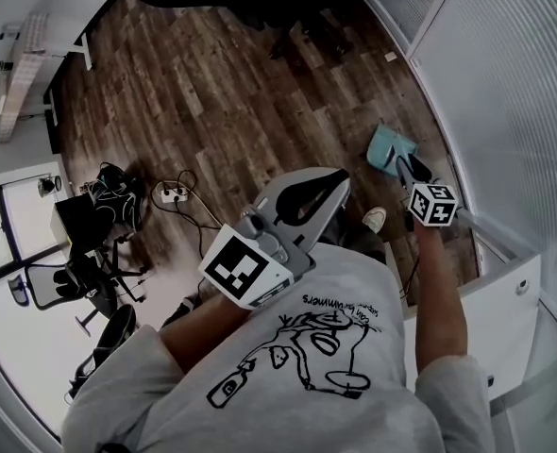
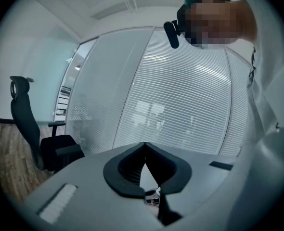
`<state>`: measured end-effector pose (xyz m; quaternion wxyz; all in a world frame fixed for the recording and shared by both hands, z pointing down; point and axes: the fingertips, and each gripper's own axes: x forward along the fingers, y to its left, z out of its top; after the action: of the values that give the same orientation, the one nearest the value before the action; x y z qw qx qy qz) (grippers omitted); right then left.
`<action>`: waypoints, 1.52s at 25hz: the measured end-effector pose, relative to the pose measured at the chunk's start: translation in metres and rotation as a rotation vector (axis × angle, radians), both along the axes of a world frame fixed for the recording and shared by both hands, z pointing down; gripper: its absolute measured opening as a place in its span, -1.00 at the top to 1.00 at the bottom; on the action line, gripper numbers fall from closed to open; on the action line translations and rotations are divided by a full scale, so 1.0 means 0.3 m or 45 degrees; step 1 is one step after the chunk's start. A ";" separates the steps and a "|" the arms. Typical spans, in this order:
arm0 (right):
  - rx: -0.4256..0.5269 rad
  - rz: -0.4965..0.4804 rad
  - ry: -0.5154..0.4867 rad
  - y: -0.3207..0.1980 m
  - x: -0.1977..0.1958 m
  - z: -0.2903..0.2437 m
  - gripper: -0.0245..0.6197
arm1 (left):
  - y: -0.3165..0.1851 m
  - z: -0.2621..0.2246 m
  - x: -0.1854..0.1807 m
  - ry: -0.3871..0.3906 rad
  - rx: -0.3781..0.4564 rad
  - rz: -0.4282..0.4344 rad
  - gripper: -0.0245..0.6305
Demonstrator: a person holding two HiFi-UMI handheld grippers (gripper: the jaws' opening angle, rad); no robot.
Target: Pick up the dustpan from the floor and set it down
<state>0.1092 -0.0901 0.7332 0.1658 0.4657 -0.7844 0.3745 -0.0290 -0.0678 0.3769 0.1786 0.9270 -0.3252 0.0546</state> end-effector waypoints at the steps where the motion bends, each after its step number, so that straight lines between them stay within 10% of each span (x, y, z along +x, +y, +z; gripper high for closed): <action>1: -0.005 0.005 0.001 0.013 0.002 0.003 0.59 | 0.002 0.000 0.004 0.003 -0.001 0.003 0.92; 38: -0.304 0.067 -0.087 0.521 -0.126 0.196 0.58 | 0.124 -0.003 0.059 0.000 0.003 0.089 0.92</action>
<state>0.0715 0.0663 0.7922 0.1834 0.4500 -0.7270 0.4851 -0.0112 -0.0307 0.3760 0.1757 0.9380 -0.2927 0.0603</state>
